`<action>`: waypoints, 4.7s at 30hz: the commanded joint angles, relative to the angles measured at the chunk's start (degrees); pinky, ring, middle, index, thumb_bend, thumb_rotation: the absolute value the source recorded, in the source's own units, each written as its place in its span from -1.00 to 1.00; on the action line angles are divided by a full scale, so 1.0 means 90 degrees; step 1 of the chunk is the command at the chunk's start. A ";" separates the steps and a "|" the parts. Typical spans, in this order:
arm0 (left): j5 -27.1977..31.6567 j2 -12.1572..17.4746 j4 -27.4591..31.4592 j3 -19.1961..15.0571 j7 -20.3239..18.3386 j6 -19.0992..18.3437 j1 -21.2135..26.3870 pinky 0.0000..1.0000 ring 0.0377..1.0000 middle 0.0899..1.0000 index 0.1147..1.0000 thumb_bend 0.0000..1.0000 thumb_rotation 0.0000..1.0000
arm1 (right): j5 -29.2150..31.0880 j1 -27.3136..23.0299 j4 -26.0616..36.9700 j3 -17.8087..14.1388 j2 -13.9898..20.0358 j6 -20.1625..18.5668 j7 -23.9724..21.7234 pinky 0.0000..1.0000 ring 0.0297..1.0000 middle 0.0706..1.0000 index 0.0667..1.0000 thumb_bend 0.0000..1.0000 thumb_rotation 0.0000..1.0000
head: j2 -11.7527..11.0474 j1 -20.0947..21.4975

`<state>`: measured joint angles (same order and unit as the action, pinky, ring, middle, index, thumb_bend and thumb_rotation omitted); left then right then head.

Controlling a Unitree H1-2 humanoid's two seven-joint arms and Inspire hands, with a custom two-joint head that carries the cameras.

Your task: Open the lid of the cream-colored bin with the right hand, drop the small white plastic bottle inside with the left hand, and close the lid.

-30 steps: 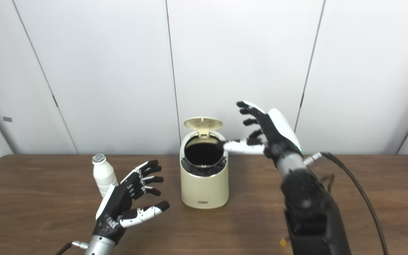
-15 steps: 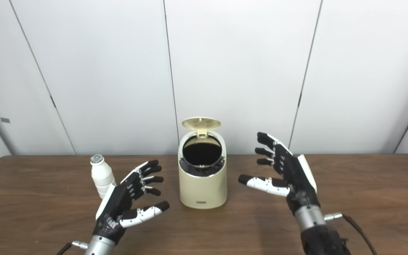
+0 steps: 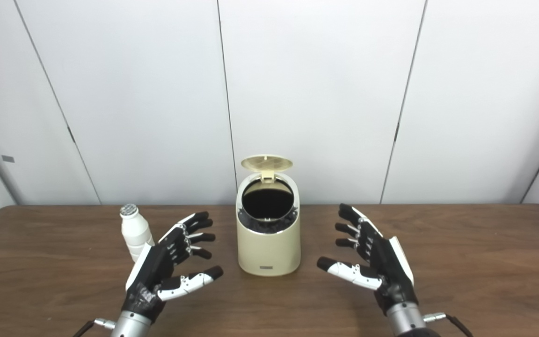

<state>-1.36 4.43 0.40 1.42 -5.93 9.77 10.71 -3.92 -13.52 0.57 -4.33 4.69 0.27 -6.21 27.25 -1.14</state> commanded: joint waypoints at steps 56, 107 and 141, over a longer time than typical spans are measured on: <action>-0.2149 -0.0222 0.0852 -0.1580 0.2668 0.0034 -0.0979 0.11 0.36 0.46 0.43 0.36 -1.00 | 0.0240 -0.0106 -0.0324 0.0159 0.0266 0.0326 0.0458 0.46 0.65 0.79 0.79 0.44 -0.74 | -0.0145 -0.1453; -0.1821 0.0864 -0.1813 -0.1054 0.2565 -0.0401 0.0825 0.24 0.41 0.46 0.51 0.65 -0.96 | 0.0196 0.0033 0.0105 0.0252 0.0177 -0.0037 0.0461 0.41 0.62 0.78 0.76 0.48 -0.67 | -0.0068 -0.1187; -0.1787 0.0728 -0.2844 -0.0714 0.3010 0.0168 0.1420 0.10 0.23 0.28 0.32 0.57 -0.99 | 0.0144 0.0152 0.0363 0.0309 0.0151 -0.0217 0.0469 0.37 0.61 0.76 0.75 0.52 -0.63 | 0.0030 -0.1049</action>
<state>-17.52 11.15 -24.96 -4.98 19.37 8.14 21.46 -2.96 -11.07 1.83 -1.44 6.09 -2.36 -2.18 27.51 -10.55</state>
